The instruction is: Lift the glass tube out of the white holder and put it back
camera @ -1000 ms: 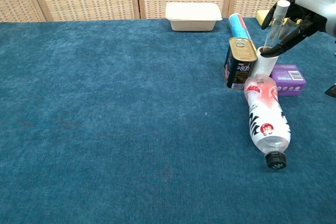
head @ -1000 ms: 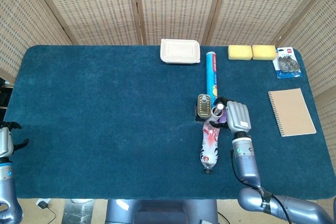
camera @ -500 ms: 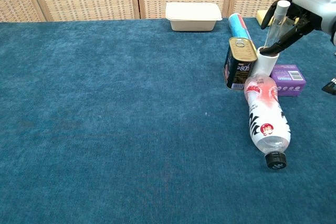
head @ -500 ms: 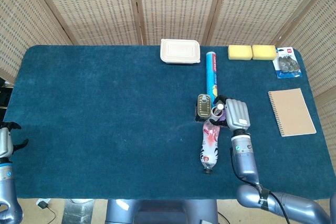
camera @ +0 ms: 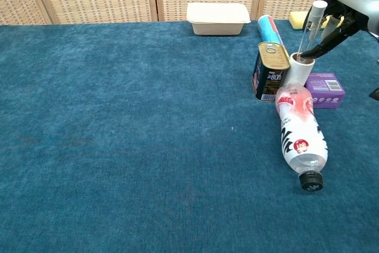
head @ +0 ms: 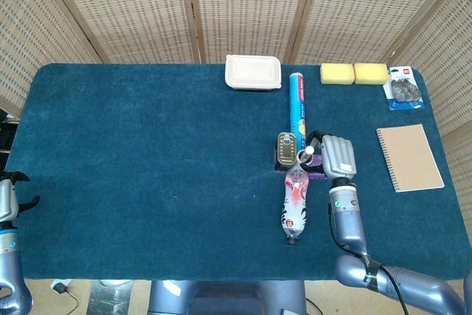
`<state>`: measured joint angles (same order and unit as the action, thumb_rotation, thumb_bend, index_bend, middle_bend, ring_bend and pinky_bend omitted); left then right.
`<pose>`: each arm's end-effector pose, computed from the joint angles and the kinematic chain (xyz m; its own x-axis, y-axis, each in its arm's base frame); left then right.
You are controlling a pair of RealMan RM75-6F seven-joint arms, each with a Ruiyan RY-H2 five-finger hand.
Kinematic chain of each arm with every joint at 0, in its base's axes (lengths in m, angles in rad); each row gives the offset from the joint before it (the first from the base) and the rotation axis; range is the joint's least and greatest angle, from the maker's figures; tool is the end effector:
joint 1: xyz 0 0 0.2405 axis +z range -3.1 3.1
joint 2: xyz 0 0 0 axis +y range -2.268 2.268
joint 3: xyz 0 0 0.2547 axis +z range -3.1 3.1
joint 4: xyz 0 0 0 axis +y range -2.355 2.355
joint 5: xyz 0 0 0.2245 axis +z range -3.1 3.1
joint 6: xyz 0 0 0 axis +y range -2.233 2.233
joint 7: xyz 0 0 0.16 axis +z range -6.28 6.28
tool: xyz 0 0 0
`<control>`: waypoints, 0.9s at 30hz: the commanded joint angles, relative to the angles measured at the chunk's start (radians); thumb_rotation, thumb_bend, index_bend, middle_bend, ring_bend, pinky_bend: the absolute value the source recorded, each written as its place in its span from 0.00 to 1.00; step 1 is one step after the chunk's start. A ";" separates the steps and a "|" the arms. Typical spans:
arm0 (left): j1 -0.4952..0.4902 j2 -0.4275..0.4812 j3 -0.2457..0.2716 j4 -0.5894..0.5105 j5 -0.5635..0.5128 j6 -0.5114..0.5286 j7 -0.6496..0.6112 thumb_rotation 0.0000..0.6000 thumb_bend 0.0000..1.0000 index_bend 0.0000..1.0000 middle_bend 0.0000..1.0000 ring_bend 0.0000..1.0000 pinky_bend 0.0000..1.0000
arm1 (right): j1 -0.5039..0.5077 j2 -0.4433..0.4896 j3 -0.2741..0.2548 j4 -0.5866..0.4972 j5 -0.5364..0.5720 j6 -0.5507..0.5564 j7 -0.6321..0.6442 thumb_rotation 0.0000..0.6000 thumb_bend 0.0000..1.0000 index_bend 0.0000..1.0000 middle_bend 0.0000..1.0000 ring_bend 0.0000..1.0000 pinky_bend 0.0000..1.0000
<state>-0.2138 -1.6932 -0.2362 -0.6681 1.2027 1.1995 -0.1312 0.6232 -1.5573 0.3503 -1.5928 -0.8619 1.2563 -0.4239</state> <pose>-0.4476 0.2674 0.0823 0.4762 -0.0007 0.8793 0.8154 0.3745 -0.4414 -0.1661 -0.3697 0.0255 0.1897 -0.0535 0.9804 -0.9811 0.0275 0.1914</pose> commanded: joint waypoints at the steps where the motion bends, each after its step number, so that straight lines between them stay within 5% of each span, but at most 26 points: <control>1: 0.000 0.000 0.000 0.000 0.000 0.000 0.000 1.00 0.15 0.45 0.42 0.23 0.32 | -0.001 0.000 0.000 0.000 0.000 0.007 -0.006 1.00 0.17 0.47 0.51 0.50 0.50; 27: 0.000 0.001 0.001 0.000 0.002 0.000 -0.005 1.00 0.15 0.45 0.42 0.23 0.32 | 0.012 -0.034 -0.002 -0.002 0.017 0.044 -0.071 1.00 0.19 0.55 0.59 0.58 0.53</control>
<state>-0.2135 -1.6923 -0.2354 -0.6681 1.2044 1.1993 -0.1358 0.6335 -1.5886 0.3479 -1.5963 -0.8462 1.2977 -0.4913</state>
